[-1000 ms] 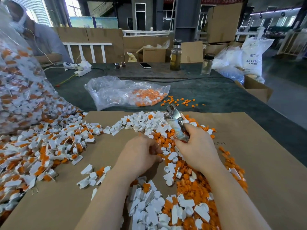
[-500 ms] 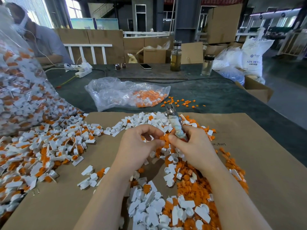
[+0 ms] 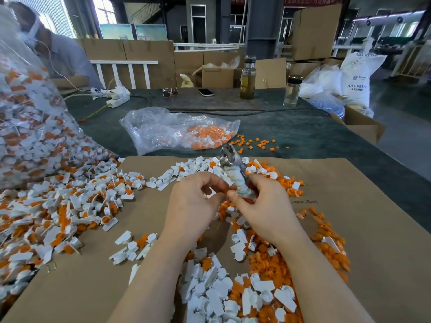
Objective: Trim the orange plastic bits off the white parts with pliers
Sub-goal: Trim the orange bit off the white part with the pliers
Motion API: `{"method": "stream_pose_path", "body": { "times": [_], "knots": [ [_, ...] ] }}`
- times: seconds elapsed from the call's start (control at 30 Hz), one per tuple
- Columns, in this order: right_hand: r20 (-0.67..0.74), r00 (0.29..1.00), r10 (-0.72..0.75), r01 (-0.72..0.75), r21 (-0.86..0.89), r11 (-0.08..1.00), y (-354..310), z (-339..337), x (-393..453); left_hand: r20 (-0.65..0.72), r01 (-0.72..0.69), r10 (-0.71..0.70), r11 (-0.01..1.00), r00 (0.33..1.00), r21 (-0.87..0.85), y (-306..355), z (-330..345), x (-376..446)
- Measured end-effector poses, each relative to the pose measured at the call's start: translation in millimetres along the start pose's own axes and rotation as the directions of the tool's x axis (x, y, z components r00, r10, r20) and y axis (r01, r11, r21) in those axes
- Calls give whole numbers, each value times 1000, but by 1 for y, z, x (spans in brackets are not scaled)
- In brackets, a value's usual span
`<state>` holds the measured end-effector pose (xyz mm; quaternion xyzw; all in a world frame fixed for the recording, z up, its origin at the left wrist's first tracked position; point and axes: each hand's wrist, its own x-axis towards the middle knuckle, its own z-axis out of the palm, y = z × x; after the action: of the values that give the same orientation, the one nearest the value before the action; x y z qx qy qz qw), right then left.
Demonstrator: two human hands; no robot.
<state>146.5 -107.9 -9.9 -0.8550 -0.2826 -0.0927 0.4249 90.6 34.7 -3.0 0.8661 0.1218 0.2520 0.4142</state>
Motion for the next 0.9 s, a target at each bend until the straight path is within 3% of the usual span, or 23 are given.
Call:
{"method": "stream_pose_path", "body": {
  "times": [0.2,0.33,0.43,0.53,0.6,0.8,0.9],
  "knots": [
    [-69,998,-4,1,-34,999,-1,4,-1,26,-30,31,998,999,-61,-2,1,1],
    [-129,991,44,-50,-42,998,2,3,1,127,141,-124,982,984,-129,-15,-23,7],
    [-166,984,63,-71,-45,996,4,1,1,317,256,-246,967,916,8,-26,-43,7],
    [-168,982,80,-92,-62,994,4,0,1,399,183,-277,949,874,257,-26,-40,6],
    [-165,983,81,-96,-86,992,3,1,2,412,165,-303,927,859,337,-24,-34,5],
    [-154,985,77,-90,-79,993,4,3,2,380,172,-351,886,856,430,-23,-24,9],
    [-158,984,77,-89,-73,993,3,4,2,344,228,-344,914,874,335,-20,-23,9]
  ]
}}
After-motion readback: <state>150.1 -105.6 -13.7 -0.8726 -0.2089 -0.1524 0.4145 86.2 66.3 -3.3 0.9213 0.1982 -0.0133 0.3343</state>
